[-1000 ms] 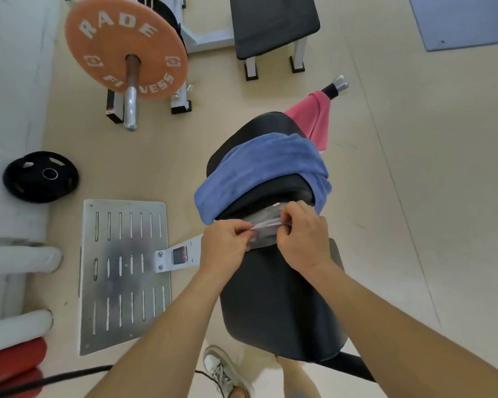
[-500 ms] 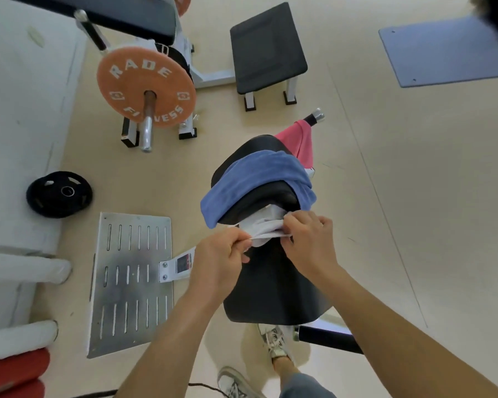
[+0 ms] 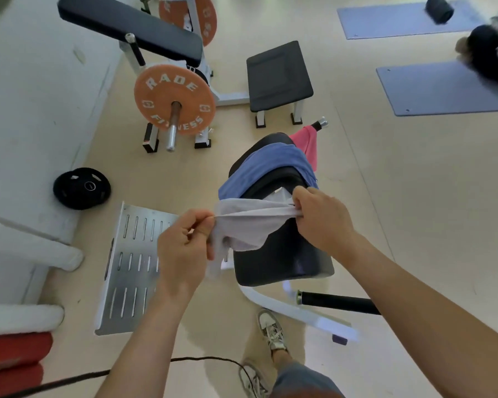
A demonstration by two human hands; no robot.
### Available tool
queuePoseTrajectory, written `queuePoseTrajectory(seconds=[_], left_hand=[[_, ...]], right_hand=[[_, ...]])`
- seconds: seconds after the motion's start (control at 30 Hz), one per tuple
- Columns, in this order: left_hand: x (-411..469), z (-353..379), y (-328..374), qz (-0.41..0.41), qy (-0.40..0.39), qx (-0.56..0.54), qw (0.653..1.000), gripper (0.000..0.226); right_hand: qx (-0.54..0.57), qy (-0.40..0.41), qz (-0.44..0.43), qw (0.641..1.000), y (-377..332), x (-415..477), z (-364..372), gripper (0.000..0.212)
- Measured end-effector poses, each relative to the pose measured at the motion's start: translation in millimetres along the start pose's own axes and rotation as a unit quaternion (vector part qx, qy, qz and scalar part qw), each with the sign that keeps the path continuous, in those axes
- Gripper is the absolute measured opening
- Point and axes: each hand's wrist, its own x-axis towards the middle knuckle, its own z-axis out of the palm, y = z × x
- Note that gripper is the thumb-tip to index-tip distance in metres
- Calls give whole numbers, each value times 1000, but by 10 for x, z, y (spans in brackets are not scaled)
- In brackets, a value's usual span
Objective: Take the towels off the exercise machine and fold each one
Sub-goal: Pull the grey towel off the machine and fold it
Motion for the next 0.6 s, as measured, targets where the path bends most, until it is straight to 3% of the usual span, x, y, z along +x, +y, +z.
queuePoseTrajectory(seconds=[0.17, 0.23, 0.3, 0.37, 0.47, 0.6], left_hand=[[-252, -476, 63, -69, 40, -123, 989, 31], [-299, -616, 110, -115, 38, -189, 974, 30], [-326, -721, 182, -136, 39, -237, 961, 32], [-352, -805, 262, -149, 50, -269, 950, 36], [-386, -921, 344, -150, 60, -309, 937, 42], [-416, -1007, 269, -144, 142, -256, 945, 22]], right_hand=[[-20, -29, 2, 999, -229, -201, -464, 15], [-13, -106, 17, 994, -314, -175, -647, 16], [59, -203, 30, 977, -396, -72, -846, 22], [127, -245, 18, 961, -476, 36, -1028, 32], [179, -228, 5, 957, -530, 156, -1240, 40], [81, -186, -57, 978, -507, 264, -1325, 29]])
